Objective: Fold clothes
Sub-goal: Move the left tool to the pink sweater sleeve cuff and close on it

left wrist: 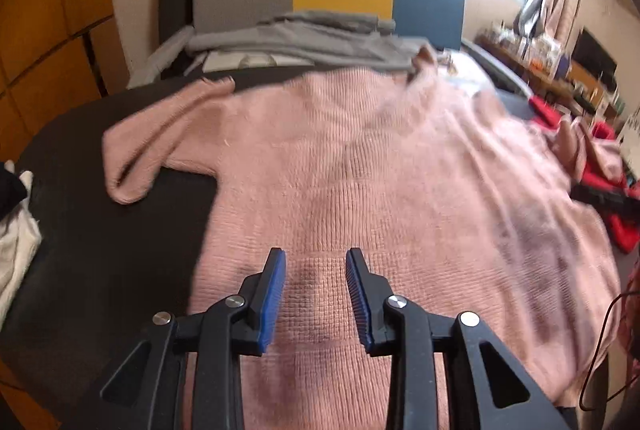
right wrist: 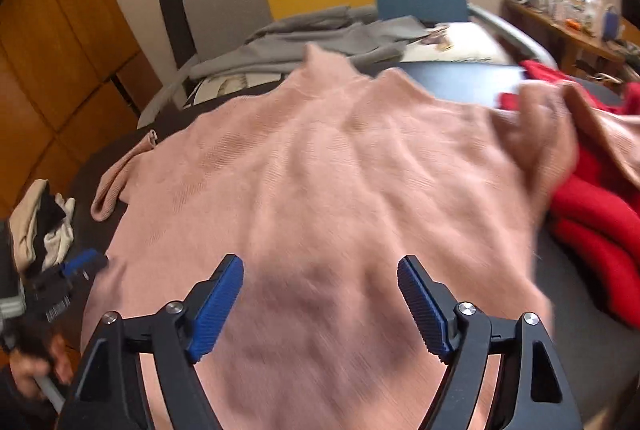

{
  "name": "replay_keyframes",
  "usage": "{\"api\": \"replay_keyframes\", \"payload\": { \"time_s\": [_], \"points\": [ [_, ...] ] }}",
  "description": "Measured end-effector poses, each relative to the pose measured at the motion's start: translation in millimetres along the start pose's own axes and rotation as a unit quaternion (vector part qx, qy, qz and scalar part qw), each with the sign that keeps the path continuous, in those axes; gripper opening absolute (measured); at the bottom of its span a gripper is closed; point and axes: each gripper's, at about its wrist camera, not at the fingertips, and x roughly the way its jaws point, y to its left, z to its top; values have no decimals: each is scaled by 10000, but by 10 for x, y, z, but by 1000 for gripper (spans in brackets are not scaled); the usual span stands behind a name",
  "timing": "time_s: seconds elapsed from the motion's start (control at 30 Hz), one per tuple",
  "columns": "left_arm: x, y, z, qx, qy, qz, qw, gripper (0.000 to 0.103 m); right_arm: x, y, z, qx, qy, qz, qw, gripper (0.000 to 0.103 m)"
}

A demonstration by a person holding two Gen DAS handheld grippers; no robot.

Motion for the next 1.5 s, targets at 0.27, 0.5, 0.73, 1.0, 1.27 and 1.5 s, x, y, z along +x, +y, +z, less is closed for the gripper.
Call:
{"api": "replay_keyframes", "payload": {
  "time_s": [0.27, 0.5, 0.73, 1.0, 1.27, 1.5],
  "points": [
    [89, 106, -293, -189, 135, 109, 9997, 32, 335, -27, -236, -512, 126, -745, 9958, 81],
    [-188, 382, -79, -266, -334, 525, 9977, 32, 334, -8, -290, -661, -61, -701, 9953, 94],
    [-254, 735, 350, 624, -734, 1639, 9818, 32, 371, 34, -299, -766, -28, -649, 9949, 101],
    [67, 1005, 995, 1427, -384, 913, 9848, 34, 388, 48, -299, -805, -17, -649, 9946, 103],
    [527, 1007, 1443, 1982, 229, 594, 9781, 35, 397, 54, -298, -799, -11, -643, 9947, 103],
    [1034, 908, 1559, 2327, 852, 832, 9652, 35, 408, 50, -291, -801, -6, -643, 9947, 103]
  ]
}}
